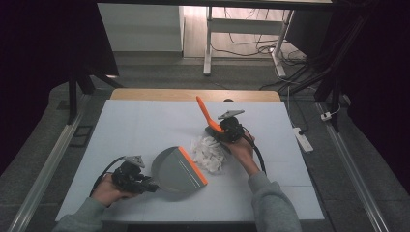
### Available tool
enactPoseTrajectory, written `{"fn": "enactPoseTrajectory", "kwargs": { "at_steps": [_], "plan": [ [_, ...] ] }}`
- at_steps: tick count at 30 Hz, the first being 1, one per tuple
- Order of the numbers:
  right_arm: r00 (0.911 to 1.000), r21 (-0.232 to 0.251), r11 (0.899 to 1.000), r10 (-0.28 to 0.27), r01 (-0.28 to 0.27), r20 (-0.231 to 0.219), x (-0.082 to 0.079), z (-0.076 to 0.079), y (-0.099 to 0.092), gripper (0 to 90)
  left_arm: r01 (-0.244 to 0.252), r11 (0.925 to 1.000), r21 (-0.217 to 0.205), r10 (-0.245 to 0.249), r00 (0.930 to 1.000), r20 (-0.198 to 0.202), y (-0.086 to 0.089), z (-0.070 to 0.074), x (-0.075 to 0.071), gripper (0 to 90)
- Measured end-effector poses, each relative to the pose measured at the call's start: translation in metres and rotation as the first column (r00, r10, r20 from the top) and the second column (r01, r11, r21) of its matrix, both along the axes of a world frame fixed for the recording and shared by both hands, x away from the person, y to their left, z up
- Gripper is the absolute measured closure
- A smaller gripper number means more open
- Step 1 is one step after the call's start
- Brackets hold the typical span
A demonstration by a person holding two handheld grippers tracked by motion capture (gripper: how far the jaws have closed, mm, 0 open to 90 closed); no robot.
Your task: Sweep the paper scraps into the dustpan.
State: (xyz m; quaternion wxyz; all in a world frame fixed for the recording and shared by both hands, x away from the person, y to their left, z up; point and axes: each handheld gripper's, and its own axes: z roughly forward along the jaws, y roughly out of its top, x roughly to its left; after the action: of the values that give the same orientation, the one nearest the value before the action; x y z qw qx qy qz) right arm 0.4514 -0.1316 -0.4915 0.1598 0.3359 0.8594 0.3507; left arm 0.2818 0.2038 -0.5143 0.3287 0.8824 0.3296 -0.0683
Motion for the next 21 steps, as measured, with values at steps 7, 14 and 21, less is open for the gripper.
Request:
{"fn": "enactPoseTrajectory", "kwargs": {
  "at_steps": [7, 14, 21],
  "plan": [
    [0.9976, -0.015, 0.997, 0.070, -0.070, 0.000, -0.015, -0.001, 0.020, 70.0, 0.000, 1.0000, 0.000, 0.000, 1.0000, -0.001, 0.000, 0.000, 0.000, 61.8],
    [0.9947, -0.022, 0.995, 0.102, -0.102, 0.007, -0.023, -0.002, 0.027, 69.9, -0.001, 1.0000, 0.000, 0.001, 1.0000, -0.002, 0.000, 0.000, 0.000, 61.8],
    [0.9917, -0.017, 0.992, 0.128, -0.128, 0.005, -0.028, -0.002, 0.032, 70.0, 0.000, 1.0000, 0.000, 0.000, 1.0000, -0.003, 0.000, 0.000, 0.000, 61.8]
  ]
}}
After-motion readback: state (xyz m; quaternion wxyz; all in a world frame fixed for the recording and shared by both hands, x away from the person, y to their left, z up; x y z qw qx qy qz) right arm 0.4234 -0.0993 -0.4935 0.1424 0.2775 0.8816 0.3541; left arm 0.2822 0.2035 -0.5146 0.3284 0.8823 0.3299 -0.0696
